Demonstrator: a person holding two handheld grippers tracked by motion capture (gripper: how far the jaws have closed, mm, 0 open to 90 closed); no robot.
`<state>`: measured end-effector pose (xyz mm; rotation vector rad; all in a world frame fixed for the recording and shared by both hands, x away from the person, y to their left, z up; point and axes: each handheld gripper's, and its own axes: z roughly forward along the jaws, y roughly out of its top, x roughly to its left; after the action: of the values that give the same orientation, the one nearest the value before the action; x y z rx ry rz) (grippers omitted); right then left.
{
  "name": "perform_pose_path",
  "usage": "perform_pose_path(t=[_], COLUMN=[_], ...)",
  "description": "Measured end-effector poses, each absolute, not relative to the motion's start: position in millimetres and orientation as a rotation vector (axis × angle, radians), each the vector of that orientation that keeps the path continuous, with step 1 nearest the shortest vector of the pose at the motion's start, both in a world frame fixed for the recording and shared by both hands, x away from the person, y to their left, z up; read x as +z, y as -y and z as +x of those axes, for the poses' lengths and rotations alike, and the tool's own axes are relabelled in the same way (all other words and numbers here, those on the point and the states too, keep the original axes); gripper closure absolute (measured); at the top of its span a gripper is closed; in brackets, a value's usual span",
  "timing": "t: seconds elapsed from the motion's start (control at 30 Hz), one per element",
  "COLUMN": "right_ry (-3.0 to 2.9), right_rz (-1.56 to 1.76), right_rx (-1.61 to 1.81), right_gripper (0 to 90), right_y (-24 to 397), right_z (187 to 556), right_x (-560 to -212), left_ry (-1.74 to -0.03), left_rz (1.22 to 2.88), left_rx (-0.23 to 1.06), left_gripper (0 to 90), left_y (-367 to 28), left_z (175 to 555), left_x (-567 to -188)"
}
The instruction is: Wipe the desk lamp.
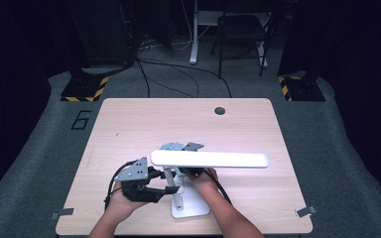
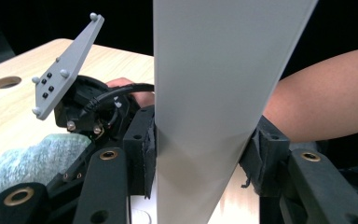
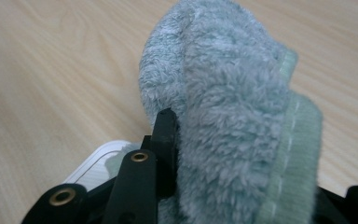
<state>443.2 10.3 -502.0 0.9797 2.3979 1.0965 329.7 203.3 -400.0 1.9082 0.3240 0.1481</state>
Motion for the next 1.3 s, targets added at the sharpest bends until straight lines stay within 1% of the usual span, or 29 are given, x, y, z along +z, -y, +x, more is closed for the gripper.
perform_pose_path(t=[0.07,0.2,0.3,0.4,0.43,0.53,0.57,0.73,0.83,1.13,1.3], right_ry=[-2.368,-2.396,-2.372,-2.332,-2.325,-2.381,-2.413,-2.439,-2.461,-2.482,-2.462], right_rz=[1.018,1.047,1.038,1.065,1.046,1.018,1.028,0.987,0.955,0.918,0.924], right_rx=[1.103,1.048,1.065,1.078,1.09,1.076,1.067,1.094,1.044,0.986,0.954], right_gripper=[66.8,58.7,52.4,51.8,54.0,73.5,75.9,78.5,80.2,81.4,81.4], right_y=[-9.8,-9.6,-5.7,-2.5,-1.0,-2.2,-4.3,-20.4,-28.8,-15.5,5.2], right_z=[445.4,451.3,451.7,451.4,453.0,453.3,451.7,450.5,447.0,447.7,448.8], right_x=[-499.3,-506.7,-504.3,-498.6,-499.3,-502.5,-502.7,-507.5,-508.6,-506.7,-506.1], left_ry=[-0.321,-0.326,-0.327,-0.325,-0.324,-0.323,-0.322,-0.321,-0.337,-0.355,-0.36], left_rz=[1.916,1.916,1.916,1.919,1.919,1.918,1.918,1.916,1.913,1.916,1.921], left_rx=[0.16,0.178,0.178,0.176,0.175,0.173,0.173,0.175,0.187,0.214,0.22], left_gripper=[52.3,52.7,52.7,52.6,52.6,52.6,52.6,52.6,52.8,53.3,53.3], left_y=[-203.2,-202.5,-202.3,-202.2,-202.2,-202.0,-202.1,-202.3,-202.8,-201.7,-200.5], left_z=[328.9,327.6,327.5,327.8,327.9,328.0,328.1,328.1,327.7,325.4,324.2], left_x=[-399.4,-399.2,-399.2,-399.0,-399.0,-399.1,-399.2,-399.5,-399.3,-398.6,-398.3])
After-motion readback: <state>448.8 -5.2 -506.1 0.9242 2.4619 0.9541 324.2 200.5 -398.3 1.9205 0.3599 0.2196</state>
